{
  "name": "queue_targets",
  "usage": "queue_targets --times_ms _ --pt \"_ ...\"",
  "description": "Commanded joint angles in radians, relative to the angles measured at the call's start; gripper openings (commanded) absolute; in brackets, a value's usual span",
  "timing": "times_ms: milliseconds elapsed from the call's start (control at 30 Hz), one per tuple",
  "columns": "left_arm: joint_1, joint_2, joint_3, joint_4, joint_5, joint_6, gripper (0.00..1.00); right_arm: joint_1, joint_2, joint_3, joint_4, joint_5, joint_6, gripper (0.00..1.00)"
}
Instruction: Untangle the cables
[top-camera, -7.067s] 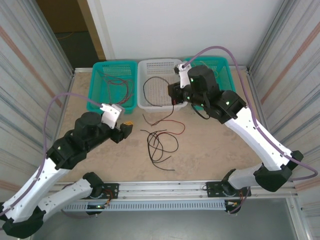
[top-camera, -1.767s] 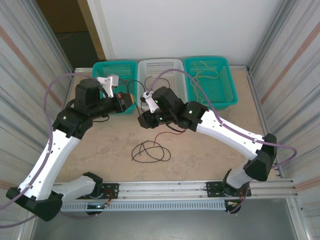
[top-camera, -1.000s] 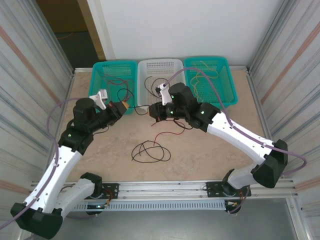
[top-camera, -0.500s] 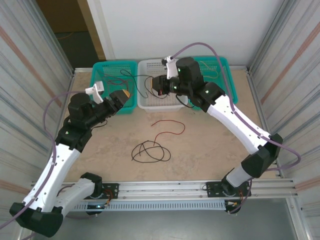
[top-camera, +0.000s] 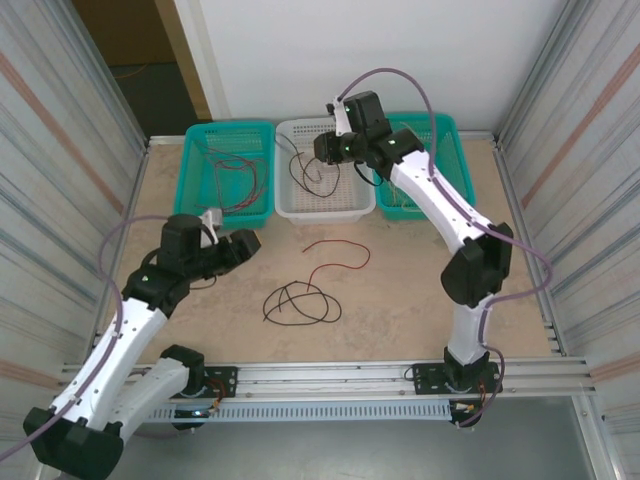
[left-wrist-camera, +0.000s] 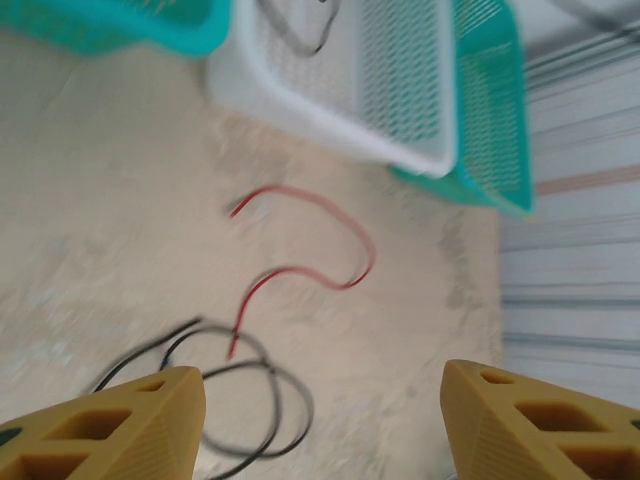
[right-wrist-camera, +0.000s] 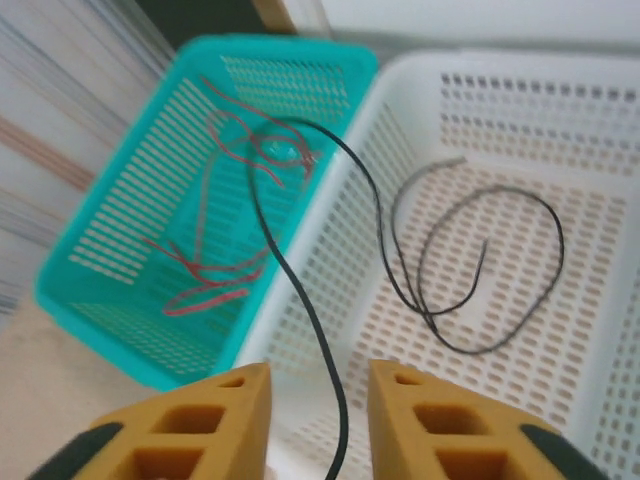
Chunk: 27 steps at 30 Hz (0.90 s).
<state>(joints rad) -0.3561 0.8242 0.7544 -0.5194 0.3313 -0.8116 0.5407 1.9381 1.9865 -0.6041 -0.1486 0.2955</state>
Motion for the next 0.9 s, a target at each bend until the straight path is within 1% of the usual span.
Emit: queue_targets --times_ms 0,33,67,167,233,400,467,533,633,733,867 --pt "-0.044 0.017 -0.073 -0.067 -0.038 -0.003 0.63 0.007 0.001 0.032 -0.062 0.023 0.000 0.55" --pt "-0.064 0.035 -0.096 -0.053 -0.038 -0.011 0.62 0.013 -0.015 0.009 -0.055 0.026 0.003 0.63" --pt "-0.083 0.056 -0.112 -0.031 -0.032 -0.015 0.60 0.021 -0.035 -0.020 -0.043 0.028 0.006 0.64" --pt "-0.157 0.155 -0.124 0.019 -0.037 -0.007 0.54 0.054 -0.127 -0.157 0.005 0.040 0.011 0.63" --pt "-0.208 0.243 -0.100 0.014 -0.062 0.022 0.51 0.082 -0.214 -0.255 0.034 0.048 0.024 0.63" --pt "-0.284 0.454 -0.032 0.007 -0.077 0.086 0.43 0.171 -0.393 -0.509 0.089 0.078 0.082 0.64" --pt "-0.301 0.526 0.000 -0.011 -0.093 0.103 0.37 0.216 -0.444 -0.584 0.095 0.113 0.098 0.64" --pt "-0.320 0.580 0.034 -0.040 -0.120 0.115 0.34 0.249 -0.478 -0.633 0.091 0.131 0.119 0.64" --pt "-0.353 0.631 0.073 -0.060 -0.177 0.137 0.34 0.279 -0.511 -0.680 0.094 0.126 0.153 0.64" --pt "-0.362 0.674 0.098 -0.064 -0.222 0.147 0.33 0.298 -0.526 -0.699 0.094 0.133 0.164 0.63" --pt "-0.372 0.681 0.121 -0.094 -0.304 0.150 0.36 0.298 -0.535 -0.706 0.093 0.133 0.174 0.63"
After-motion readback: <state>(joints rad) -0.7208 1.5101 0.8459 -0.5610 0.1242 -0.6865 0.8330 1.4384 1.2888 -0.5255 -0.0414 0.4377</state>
